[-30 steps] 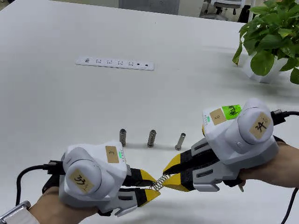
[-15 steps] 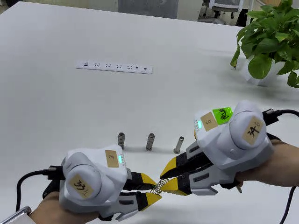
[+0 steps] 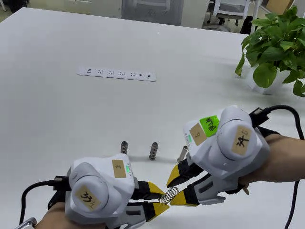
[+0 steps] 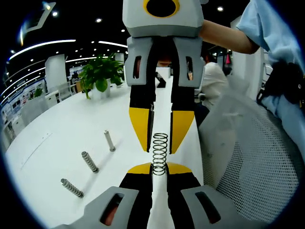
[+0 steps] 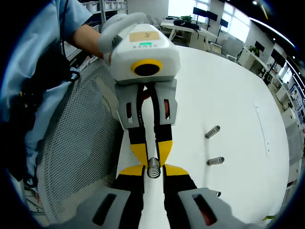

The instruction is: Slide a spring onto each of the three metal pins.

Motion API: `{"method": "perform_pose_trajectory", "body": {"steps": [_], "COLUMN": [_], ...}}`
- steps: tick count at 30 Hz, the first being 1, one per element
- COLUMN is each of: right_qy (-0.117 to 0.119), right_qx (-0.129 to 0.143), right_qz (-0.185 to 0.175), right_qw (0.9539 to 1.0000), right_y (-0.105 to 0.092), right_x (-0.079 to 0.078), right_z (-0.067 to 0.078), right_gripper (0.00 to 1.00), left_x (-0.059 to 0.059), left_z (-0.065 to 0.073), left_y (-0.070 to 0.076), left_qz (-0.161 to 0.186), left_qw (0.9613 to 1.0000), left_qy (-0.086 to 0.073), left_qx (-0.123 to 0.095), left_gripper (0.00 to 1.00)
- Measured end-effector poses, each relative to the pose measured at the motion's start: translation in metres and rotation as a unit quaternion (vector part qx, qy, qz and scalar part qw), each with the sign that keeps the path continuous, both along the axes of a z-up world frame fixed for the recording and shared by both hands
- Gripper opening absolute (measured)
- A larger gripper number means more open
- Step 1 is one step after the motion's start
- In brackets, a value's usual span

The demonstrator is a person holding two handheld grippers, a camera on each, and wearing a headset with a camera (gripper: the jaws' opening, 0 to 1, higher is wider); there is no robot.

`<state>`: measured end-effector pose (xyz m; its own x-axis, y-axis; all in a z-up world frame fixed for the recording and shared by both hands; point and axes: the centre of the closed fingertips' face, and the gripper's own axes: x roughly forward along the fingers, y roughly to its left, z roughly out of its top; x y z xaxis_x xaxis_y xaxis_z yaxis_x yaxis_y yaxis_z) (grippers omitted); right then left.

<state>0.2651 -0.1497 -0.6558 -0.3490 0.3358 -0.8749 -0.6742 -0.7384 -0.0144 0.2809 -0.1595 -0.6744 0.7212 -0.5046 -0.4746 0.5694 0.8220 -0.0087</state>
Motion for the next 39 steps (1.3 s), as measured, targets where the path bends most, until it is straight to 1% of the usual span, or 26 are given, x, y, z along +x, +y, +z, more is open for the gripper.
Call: {"method": "perform_pose_trajectory", "body": {"steps": [4, 5, 12, 17, 18, 21, 23, 28, 31, 33, 35, 37, 39], "right_qy": [0.002, -0.001, 0.0, 0.004, 0.007, 0.001, 0.001, 0.004, 0.004, 0.003, 0.0, -0.001, -0.003], "right_qx": [-0.007, -0.007, -0.011, -0.01, -0.011, -0.005, -0.005, -0.006, -0.004, -0.003, -0.003, -0.003, -0.002], "right_qz": [0.002, 0.006, 0.007, 0.003, 0.004, 0.014, 0.01, 0.012, 0.011, 0.01, 0.01, 0.01, 0.009], "right_qw": [1.0, 1.0, 0.9999, 0.9999, 0.9999, 0.9999, 0.9999, 0.9999, 0.9999, 0.9999, 0.9999, 0.9999, 1.0], "right_y": [0.0, -0.001, -0.001, -0.001, -0.002, -0.002, -0.002, -0.002, -0.001, -0.001, 0.0, 0.0, 0.0], "right_x": [-0.001, -0.001, -0.001, -0.001, -0.002, -0.001, -0.001, -0.001, 0.0, 0.001, 0.002, 0.003, 0.005], "right_z": [-0.003, -0.004, -0.006, -0.005, -0.005, -0.005, -0.005, -0.005, -0.004, -0.004, -0.004, -0.004, -0.004], "right_gripper": [0.14, 0.14, 0.13, 0.12, 0.12, 0.12, 0.12, 0.12, 0.12, 0.12, 0.12, 0.12, 0.12], "left_x": [0.001, 0.001, 0.002, 0.002, 0.002, 0.002, 0.003, 0.002, 0.002, 0.003, 0.003, 0.002, 0.001], "left_z": [0.001, 0.001, 0.003, 0.004, 0.004, 0.004, 0.004, 0.005, 0.006, 0.007, 0.005, 0.003, 0.001], "left_y": [-0.001, -0.001, -0.003, -0.004, -0.005, -0.005, -0.004, -0.005, -0.003, -0.001, 0.003, 0.007, 0.013], "left_qz": [0.001, 0.001, 0.0, 0.001, 0.0, 0.004, 0.007, 0.013, 0.02, 0.028, 0.038, 0.049, 0.065], "left_qw": [1.0, 1.0, 1.0, 1.0, 1.0, 1.0, 0.9999, 0.9998, 0.9996, 0.9992, 0.9988, 0.9985, 0.9973], "left_qy": [-0.002, -0.002, -0.005, -0.006, -0.004, -0.006, -0.007, -0.005, -0.009, -0.012, -0.014, -0.012, -0.009], "left_qx": [-0.002, -0.002, -0.005, -0.003, -0.006, -0.005, -0.004, -0.012, -0.018, -0.027, -0.027, -0.023, -0.032], "left_gripper": [0.09, 0.09, 0.09, 0.09, 0.09, 0.1, 0.1, 0.1, 0.11, 0.11, 0.14, 0.22, 0.27]}}
